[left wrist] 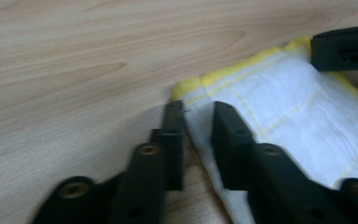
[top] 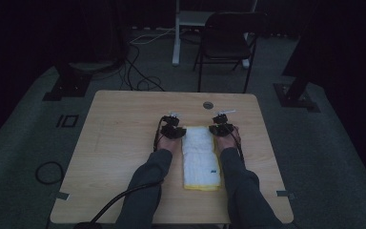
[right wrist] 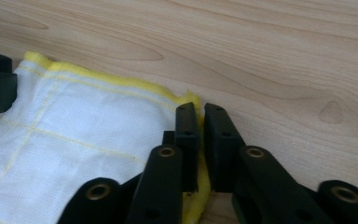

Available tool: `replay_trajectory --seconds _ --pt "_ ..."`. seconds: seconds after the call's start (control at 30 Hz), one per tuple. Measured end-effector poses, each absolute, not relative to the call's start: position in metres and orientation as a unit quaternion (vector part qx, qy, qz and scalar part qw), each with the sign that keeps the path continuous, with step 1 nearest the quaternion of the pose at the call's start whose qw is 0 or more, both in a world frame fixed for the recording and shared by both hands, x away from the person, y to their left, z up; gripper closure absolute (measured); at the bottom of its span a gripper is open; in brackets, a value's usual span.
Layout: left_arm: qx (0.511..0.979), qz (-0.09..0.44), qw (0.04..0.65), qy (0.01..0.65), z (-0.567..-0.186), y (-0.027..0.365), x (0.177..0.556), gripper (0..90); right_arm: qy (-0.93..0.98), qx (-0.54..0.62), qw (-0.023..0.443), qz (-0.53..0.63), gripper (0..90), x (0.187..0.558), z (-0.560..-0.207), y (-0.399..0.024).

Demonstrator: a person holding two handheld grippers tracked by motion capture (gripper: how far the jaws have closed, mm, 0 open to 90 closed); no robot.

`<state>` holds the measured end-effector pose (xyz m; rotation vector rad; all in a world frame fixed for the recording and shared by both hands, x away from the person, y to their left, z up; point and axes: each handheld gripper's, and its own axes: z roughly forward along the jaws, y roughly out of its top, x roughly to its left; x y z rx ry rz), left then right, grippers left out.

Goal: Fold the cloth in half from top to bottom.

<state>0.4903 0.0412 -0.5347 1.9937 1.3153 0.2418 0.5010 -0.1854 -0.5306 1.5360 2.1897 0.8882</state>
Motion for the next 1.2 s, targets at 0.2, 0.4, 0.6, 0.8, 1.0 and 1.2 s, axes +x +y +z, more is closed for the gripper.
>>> replay_trajectory --seconds 0.2,0.4,0.6,0.8,1.0,1.2 --pt "0.781 0.101 0.359 0.501 -0.53 0.039 0.49 88.2 0.766 0.531 0.174 0.318 88.0 0.5 -0.527 -0.187" --pt "0.768 0.102 0.39 0.497 -0.514 0.044 0.491 88.5 0.757 0.526 0.18 0.344 88.1 0.498 -0.515 -0.191" --pt "0.765 0.109 0.408 0.486 -0.5 0.043 0.491 88.6 0.75 0.523 0.19 0.357 88.1 0.496 -0.507 -0.195" --pt "0.768 0.118 0.415 0.473 -0.49 0.044 0.489 88.6 0.747 0.513 0.199 0.373 88.1 0.492 -0.497 -0.198" --pt "0.765 0.117 0.429 0.466 -0.48 0.042 0.485 88.6 0.743 0.503 0.206 0.391 88.1 0.484 -0.487 -0.199" --pt "0.761 0.115 0.447 0.455 -0.469 0.043 0.481 88.6 0.74 0.493 0.216 0.404 88.1 0.478 -0.477 -0.202"
